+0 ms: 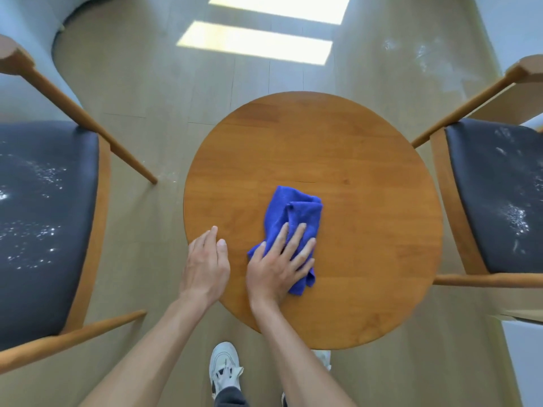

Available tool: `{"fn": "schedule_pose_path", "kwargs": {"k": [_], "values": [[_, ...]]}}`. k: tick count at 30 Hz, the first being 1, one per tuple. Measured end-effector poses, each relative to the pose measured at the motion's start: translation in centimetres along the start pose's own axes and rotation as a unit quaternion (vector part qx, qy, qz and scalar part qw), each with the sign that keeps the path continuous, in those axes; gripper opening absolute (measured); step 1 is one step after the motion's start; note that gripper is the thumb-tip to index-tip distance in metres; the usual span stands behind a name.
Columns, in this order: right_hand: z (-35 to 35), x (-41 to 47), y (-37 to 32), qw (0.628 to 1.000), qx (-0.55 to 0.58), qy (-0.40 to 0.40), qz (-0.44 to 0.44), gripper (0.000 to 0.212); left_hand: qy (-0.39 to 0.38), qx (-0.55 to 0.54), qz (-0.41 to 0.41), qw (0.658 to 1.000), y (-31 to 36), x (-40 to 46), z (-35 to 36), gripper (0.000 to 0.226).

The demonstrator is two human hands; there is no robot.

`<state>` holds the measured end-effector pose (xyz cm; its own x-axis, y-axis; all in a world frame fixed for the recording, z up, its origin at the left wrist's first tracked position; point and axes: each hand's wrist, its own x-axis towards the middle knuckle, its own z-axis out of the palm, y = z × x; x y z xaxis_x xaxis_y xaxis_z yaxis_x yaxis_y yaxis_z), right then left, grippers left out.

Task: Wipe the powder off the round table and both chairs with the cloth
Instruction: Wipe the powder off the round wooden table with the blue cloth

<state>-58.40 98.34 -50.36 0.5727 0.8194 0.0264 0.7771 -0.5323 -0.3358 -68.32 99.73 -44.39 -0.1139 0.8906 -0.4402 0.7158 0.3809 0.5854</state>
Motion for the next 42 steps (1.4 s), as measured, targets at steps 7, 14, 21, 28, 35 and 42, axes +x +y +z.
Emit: {"fn": "schedule_pose_path", "kwargs": {"k": [7,14,21,28,35,42], "values": [[-2.1,-2.0,8.0,0.915,-0.006,-0.065,-0.399,0.058,0.066,-0.049,-0.063,0.995,1.9,0.7,0.5,0.046],[-5.5,4.2,18.5,0.717,-0.033,-0.119,-0.686,0.048,0.082,0.031,-0.082,0.993,3.3,1.2,3.5,0.048],[-9.4,14.3,27.5,0.774,-0.109,-0.079,-0.618,0.055,0.051,0.164,-0.106,0.979,3.9,-0.1,7.0,0.064],[-7.6,11.1,26.2,0.986,-0.134,0.046,-0.092,0.050,0.053,0.180,-0.113,0.976,4.0,-0.1,7.2,0.067],[-4.7,3.0,12.3,0.976,-0.015,0.024,0.214,0.054,0.022,0.106,-0.102,0.989,3.6,-0.3,4.9,0.058],[-2.4,-5.4,2.4,0.997,0.001,-0.063,0.035,0.060,0.047,-0.008,-0.085,0.995,2.4,0.2,2.3,0.049]]}}
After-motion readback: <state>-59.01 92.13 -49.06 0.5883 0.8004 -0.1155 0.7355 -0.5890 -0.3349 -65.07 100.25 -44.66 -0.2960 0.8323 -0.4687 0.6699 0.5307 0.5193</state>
